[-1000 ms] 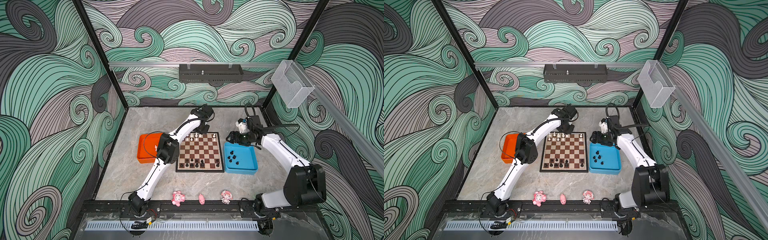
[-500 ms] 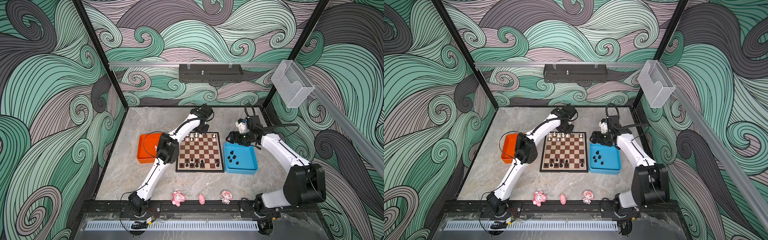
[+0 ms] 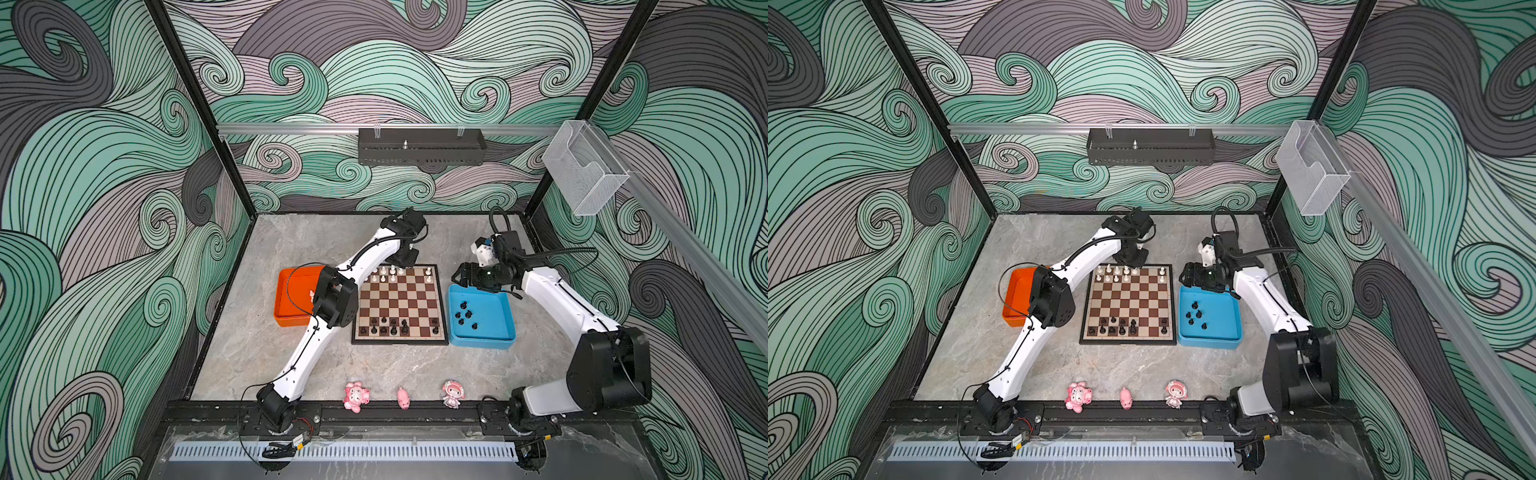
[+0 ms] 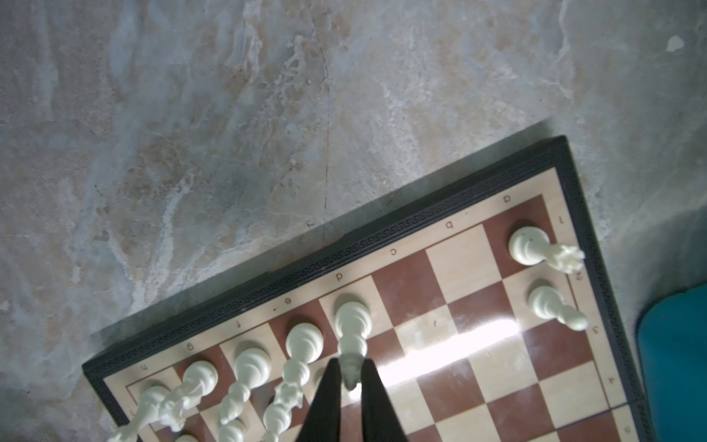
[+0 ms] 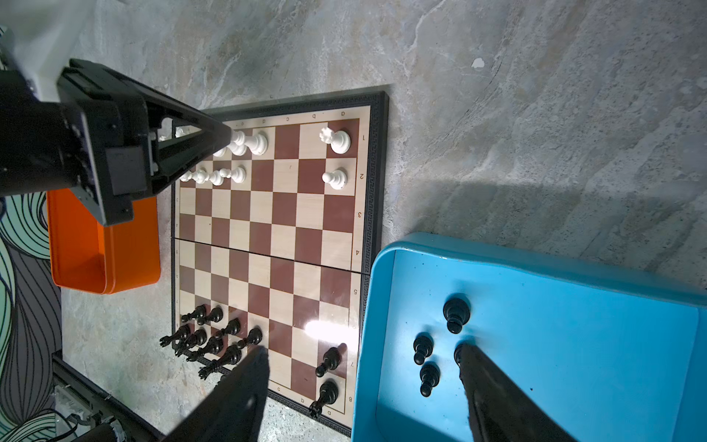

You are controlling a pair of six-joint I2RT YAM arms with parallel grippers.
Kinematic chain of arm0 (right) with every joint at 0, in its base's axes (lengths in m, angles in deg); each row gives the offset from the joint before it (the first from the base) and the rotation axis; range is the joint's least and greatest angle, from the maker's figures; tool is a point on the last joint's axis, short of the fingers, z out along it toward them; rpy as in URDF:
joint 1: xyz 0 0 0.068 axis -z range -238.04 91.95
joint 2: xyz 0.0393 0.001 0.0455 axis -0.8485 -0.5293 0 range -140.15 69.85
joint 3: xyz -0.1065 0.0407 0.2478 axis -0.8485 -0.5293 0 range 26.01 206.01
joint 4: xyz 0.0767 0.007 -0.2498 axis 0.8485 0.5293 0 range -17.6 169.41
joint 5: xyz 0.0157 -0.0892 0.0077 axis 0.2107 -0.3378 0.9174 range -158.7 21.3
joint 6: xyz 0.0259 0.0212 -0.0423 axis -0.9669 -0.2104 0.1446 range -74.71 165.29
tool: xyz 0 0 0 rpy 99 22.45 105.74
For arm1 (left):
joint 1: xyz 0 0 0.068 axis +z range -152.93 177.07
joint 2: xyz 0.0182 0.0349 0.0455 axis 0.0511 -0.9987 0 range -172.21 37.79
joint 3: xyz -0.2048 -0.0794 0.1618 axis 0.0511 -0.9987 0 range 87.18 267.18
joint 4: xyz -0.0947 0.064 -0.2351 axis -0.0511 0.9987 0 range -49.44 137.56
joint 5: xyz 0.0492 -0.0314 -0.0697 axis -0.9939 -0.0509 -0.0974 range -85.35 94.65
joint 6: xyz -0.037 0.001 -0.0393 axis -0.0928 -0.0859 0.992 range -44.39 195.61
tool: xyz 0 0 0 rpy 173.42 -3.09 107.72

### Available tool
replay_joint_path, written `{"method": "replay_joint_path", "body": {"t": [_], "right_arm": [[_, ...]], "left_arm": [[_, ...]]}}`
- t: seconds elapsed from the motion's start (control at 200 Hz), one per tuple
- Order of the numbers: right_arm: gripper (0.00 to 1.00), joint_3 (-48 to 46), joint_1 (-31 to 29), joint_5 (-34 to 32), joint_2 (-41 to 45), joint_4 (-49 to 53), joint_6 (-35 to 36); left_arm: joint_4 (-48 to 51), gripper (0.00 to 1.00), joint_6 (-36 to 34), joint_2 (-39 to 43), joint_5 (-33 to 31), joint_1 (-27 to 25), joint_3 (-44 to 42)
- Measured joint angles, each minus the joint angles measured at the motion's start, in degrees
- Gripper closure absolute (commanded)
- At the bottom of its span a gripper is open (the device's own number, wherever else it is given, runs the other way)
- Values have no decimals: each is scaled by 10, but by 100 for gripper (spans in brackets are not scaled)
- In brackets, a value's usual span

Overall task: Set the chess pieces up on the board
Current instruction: 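Open the left gripper and swing it back toward the orange bin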

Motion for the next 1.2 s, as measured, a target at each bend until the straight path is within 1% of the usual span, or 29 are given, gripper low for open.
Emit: {"method": "replay_joint_path", "body": {"t": [0.06,0.16,0.365,0.475,0.625,0.675,0.756,0.821,0.891,1.006,1.116,1.171,1.201], "right_arm": [[21,0,0,0,0,0,0],[21,-3,0,0,0,0,0],[20,-3,0,0,0,0,0],[12,-3,1,-2,0,0,0],[1,-2,3,-14,0,7,-9],[1,-2,3,-19,0,10,-11],[1,5,3,-38,1,19,-14],[1,16,4,-57,3,28,-14],[1,30,8,-74,7,42,-13],[1,46,18,-96,14,56,-10],[10,44,25,-109,18,73,-2],[15,39,25,-116,15,82,-1],[20,36,25,-117,11,87,-1]], "left_arm": [[0,69,-1,0,1,0,0],[-2,64,3,0,3,0,0],[-5,46,6,4,10,0,0],[-5,36,9,16,15,0,0],[-6,20,7,61,16,0,0],[-9,14,8,82,15,0,-1],[-11,8,8,120,11,1,-5],[-11,6,10,152,2,3,-10],[-9,5,10,184,-9,9,-23],[-8,5,10,237,-16,32,-69],[-11,5,14,291,-9,81,-153],[-23,4,17,324,-3,116,-218],[-31,4,18,341,-1,134,-253]]}}
